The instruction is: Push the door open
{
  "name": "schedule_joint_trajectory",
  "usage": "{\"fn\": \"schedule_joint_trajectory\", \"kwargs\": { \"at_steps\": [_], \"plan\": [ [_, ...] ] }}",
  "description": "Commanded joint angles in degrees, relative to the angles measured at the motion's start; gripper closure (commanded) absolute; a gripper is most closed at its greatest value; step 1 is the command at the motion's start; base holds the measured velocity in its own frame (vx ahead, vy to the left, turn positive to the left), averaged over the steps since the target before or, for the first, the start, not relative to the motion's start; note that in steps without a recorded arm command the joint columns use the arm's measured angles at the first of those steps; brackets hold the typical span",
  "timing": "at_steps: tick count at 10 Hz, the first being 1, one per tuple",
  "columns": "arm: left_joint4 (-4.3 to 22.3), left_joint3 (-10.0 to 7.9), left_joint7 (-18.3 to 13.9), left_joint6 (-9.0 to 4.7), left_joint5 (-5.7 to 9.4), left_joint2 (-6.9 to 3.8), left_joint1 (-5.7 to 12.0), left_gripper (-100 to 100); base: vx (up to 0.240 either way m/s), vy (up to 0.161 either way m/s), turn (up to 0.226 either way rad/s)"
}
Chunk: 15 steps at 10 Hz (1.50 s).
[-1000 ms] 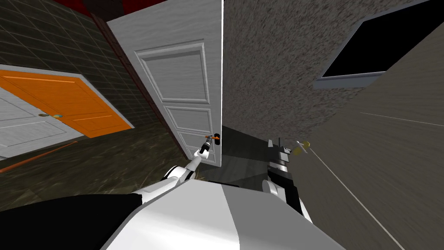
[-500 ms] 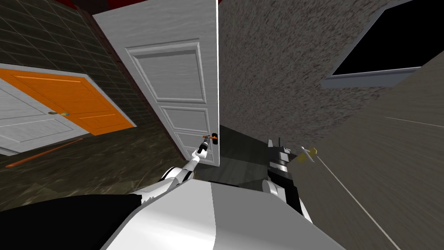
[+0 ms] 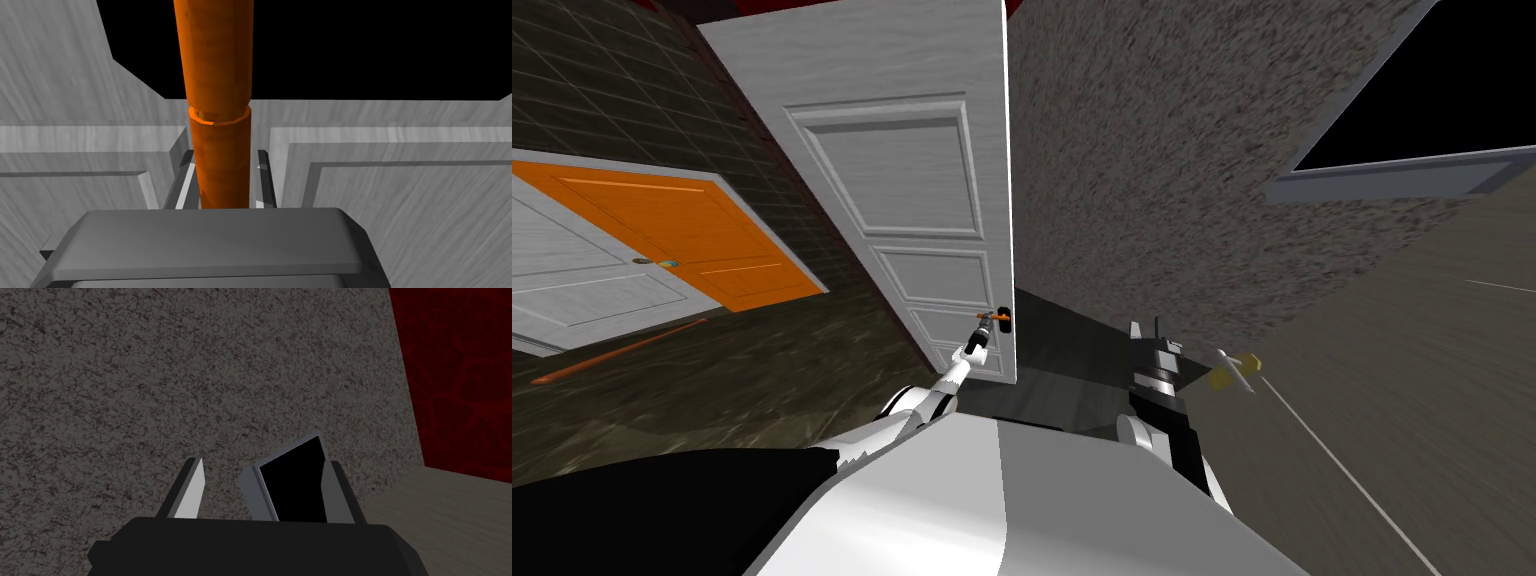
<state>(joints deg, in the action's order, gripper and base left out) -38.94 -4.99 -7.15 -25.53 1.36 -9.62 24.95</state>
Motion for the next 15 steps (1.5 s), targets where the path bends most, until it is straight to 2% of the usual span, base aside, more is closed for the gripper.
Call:
{"fn": "schedule_joint_trajectory", "kwargs": {
  "at_steps": [1, 4, 9, 11, 12, 13, 15],
  "plan": [
    [-0.02, -0.85, 0.39, -0.27, 0.23, -0.32, 0.34, 100, 0.175, -0.052, 0.048],
    [0.17, -2.19, 0.88, -0.32, 0.65, -0.8, 0.17, 100, 0.179, -0.06, 0.034],
    [0.65, -5.55, 2.12, -0.46, 1.71, -1.99, -0.26, 100, 0.185, -0.098, 0.067],
    [2.85, -5.55, 2.12, -0.46, 1.71, -1.99, -0.26, 100, 0.093, -0.046, 0.021],
    [1.2, -5.55, 2.12, -0.46, 1.71, -1.99, -0.26, 100, 0.0, 0.0, 0.0],
    [0.86, -7.03, 2.67, -0.51, 2.17, -2.52, -0.44, 100, 0.11, -0.049, 0.041],
    [0.96, -7.78, 2.94, -0.54, 2.4, -2.78, -0.54, 100, 0.151, -0.122, 0.085]
  ]
}}
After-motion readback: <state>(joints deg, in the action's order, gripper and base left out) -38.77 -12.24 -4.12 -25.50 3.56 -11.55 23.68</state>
